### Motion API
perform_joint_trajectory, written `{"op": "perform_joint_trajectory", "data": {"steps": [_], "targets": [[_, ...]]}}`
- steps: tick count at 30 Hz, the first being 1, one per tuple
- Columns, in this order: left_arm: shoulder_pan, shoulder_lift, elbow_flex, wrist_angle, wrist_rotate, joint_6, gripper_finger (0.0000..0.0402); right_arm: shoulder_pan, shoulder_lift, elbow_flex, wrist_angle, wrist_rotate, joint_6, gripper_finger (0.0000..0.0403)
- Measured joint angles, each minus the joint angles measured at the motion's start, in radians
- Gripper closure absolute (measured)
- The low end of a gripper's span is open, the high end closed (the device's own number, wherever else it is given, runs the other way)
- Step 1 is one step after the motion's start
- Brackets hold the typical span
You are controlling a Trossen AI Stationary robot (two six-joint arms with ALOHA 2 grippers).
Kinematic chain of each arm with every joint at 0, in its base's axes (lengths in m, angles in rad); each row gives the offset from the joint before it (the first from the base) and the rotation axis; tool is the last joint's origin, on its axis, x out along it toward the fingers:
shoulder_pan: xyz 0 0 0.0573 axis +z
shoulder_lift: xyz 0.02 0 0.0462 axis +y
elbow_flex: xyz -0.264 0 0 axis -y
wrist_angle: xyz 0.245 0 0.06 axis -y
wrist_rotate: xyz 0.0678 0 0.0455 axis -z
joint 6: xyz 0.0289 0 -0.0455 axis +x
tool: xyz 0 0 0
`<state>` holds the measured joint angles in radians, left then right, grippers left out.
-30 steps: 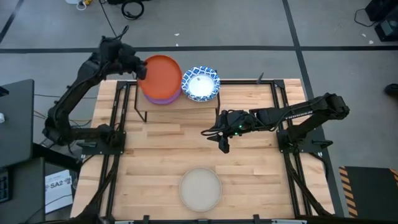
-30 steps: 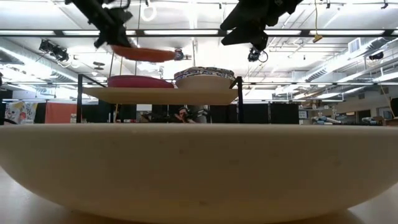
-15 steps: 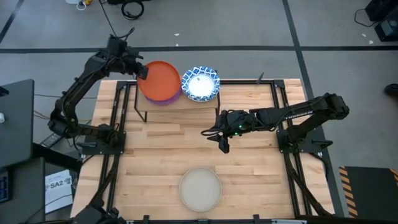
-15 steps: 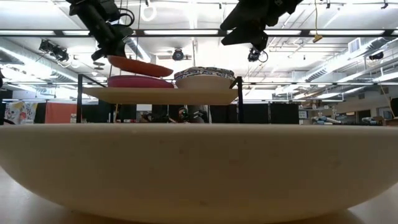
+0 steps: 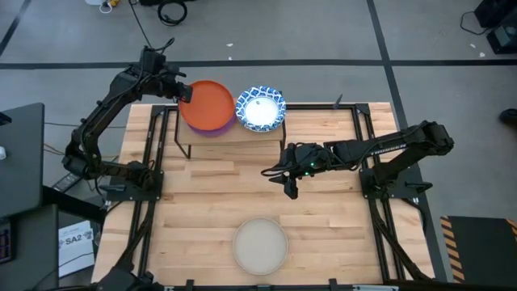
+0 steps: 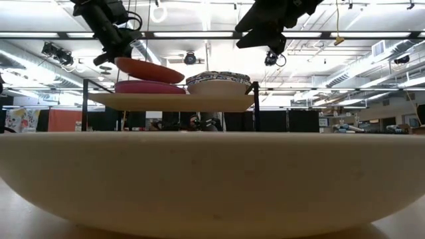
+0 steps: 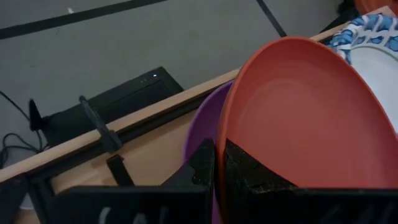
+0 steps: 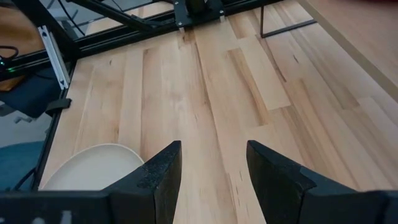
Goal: Place and stack plates onto a shelf
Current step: Stack the orange plate on top of the purple plate on the shelf
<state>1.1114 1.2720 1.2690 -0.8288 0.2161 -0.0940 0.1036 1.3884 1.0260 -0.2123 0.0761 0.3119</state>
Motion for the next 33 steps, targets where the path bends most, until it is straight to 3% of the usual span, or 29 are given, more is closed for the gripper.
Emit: {"op": "perform_joint_trajectory", "data": {"steps": [12, 33], "targets": [[-0.017, 0.001, 0.0, 0.0, -0.052, 0.0, 0.0375, 0.0, 0.0, 0.0, 0.0, 0.0, 0.0, 0.0216], [-0.056, 0.005, 0.0, -0.001, -0.085, 0.027, 0.0296, 0.0, 0.0, 0.0, 0.0, 0.0, 0.0, 0.0216]]}}
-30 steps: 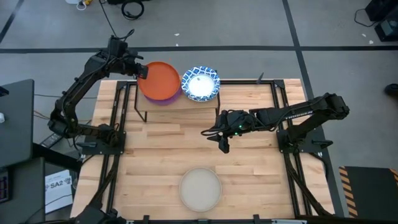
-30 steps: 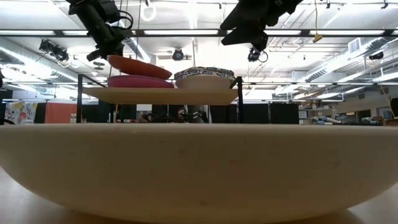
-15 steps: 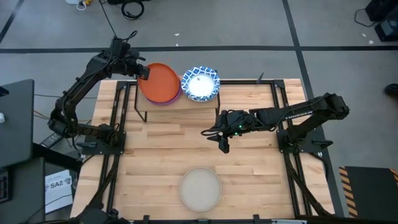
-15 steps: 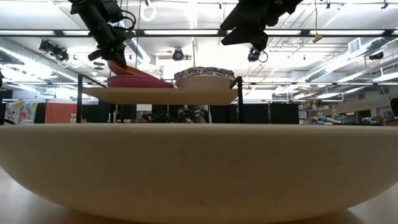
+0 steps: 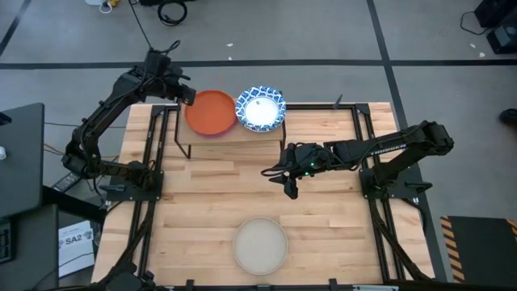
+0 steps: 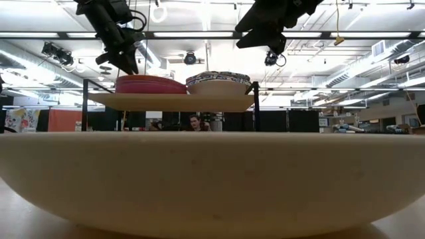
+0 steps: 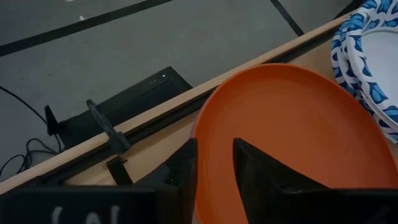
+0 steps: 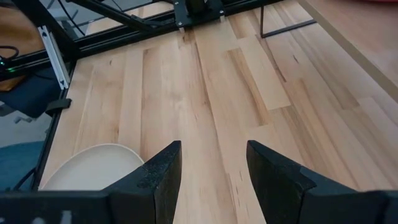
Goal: Place and stack plates onto a shelf
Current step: Stack the orange plate on top of the purple plate on the shelf, then stack the brown plate on top of the orange plate on the shelf
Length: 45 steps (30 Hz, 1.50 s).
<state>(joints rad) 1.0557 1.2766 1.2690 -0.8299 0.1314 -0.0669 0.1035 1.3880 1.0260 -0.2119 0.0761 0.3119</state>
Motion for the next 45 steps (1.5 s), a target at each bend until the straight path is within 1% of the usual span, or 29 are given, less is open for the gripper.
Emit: {"op": "perform_joint_trajectory", "data": {"steps": [6, 10, 17, 22, 29, 45], "targets": [[0.0, 0.0, 0.0, -0.001, 0.0, 0.0, 0.0265, 0.0, 0.0, 0.0, 0.0, 0.0, 0.0, 0.0216], [0.0, 0.0, 0.0, -0.001, 0.0, 0.001, 0.0253, 0.0, 0.0, 0.0, 0.0, 0.0, 0.0, 0.0216], [0.0, 0.0, 0.0, 0.002, 0.001, 0.001, 0.0251, 0.0, 0.0, 0.0, 0.0, 0.0, 0.0, 0.0216], [-0.029, 0.0, 0.0, 0.002, 0.003, 0.001, 0.0251, 0.0, 0.0, 0.0, 0.0, 0.0, 0.0, 0.0216], [-0.119, 0.0, 0.0, 0.002, 0.004, 0.002, 0.0251, 0.0, 0.0, 0.0, 0.0, 0.0, 0.0, 0.0216], [-0.398, 0.0, 0.0, 0.003, 0.005, 0.0, 0.0251, 0.0, 0.0, 0.0, 0.0, 0.0, 0.009, 0.0216]]}}
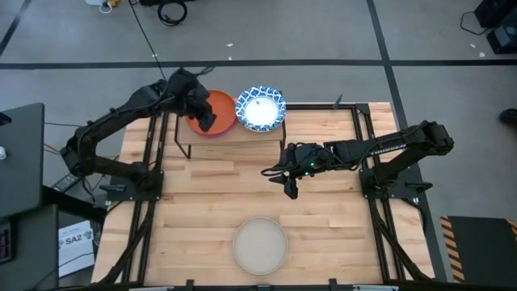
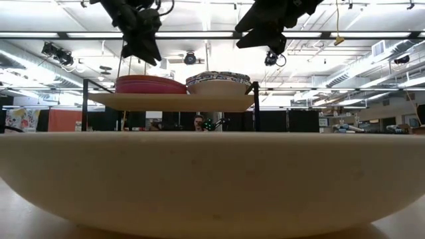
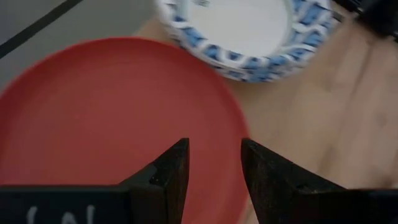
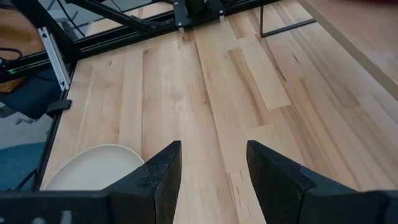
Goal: Place and stack plates onto a shelf
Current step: Stack the brown plate on top of the orange plate on the shelf
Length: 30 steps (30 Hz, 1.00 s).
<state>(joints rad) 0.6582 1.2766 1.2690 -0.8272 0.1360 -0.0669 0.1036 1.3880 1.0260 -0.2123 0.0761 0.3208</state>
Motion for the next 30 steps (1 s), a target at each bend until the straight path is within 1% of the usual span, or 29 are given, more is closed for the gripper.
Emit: {"op": "perform_joint_trajectory", "data": {"steps": [16, 23, 27, 30], "targets": [[-0.363, 0.0, 0.0, 0.0, -0.001, -0.156, 0.0251, 0.0, 0.0, 0.0, 0.0, 0.0, -0.001, 0.0216], [-0.493, 0.0, 0.0, 0.0, -0.005, -0.195, 0.0251, 0.001, 0.0, 0.0, 0.0, 0.0, -0.001, 0.0216], [-0.56, 0.0, 0.0, 0.0, -0.033, -0.245, 0.0251, 0.001, 0.0, 0.0, 0.0, 0.0, 0.016, 0.0216], [-0.617, 0.0, 0.0, 0.0, -0.08, -0.288, 0.0251, 0.001, 0.0, 0.0, 0.0, 0.0, 0.025, 0.0216]]}}
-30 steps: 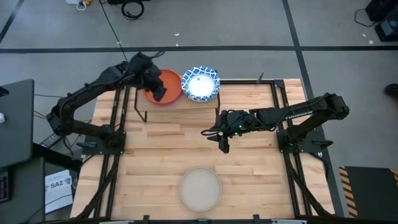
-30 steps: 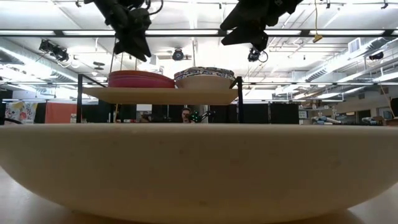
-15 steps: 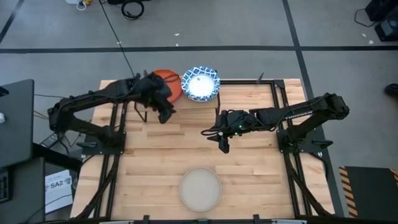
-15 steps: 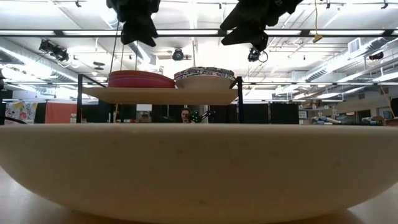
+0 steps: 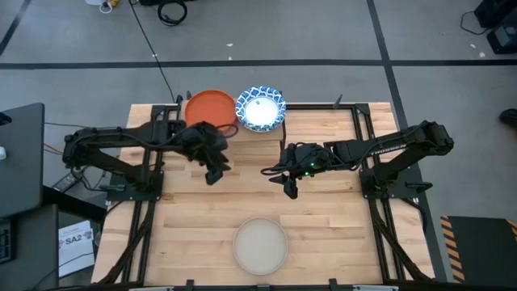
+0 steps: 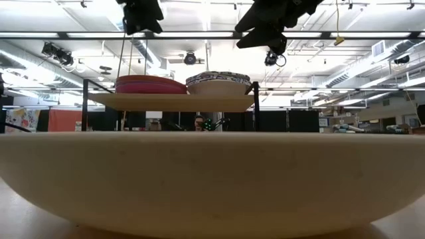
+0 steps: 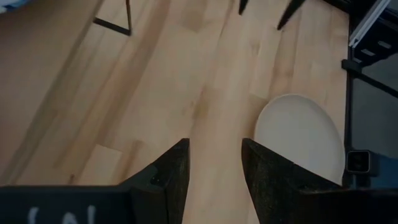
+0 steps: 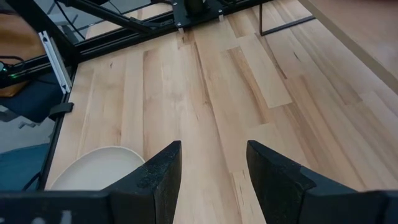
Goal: Place and stack plates onto a shelf
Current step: Stack the brown plate on top of the orange plate on the shelf
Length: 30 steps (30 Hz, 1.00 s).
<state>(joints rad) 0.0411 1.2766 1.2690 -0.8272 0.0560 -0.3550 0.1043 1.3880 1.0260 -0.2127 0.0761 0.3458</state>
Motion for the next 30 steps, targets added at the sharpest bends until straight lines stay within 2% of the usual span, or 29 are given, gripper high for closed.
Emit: {"op": "perform_joint_trajectory", "data": {"steps": [9, 16, 22, 30], "targets": [[-0.177, 0.015, 0.0, 0.0, -0.126, -0.137, 0.0251, 0.0, 0.0, 0.0, 0.0, 0.0, 0.0, 0.0216], [-0.29, 0.117, 0.0, 0.005, -0.166, -0.191, 0.0251, 0.0, 0.0, 0.0, -0.002, 0.0, 0.003, 0.0216], [-0.332, 0.241, 0.0, 0.026, -0.167, -0.192, 0.0251, 0.0, 0.0, 0.0, -0.001, 0.0, 0.001, 0.0216], [-0.33, 0.4, 0.0, 0.19, -0.166, -0.173, 0.0251, 0.0, 0.0, 0.0, -0.001, 0.0, 0.0, 0.0216]]}}
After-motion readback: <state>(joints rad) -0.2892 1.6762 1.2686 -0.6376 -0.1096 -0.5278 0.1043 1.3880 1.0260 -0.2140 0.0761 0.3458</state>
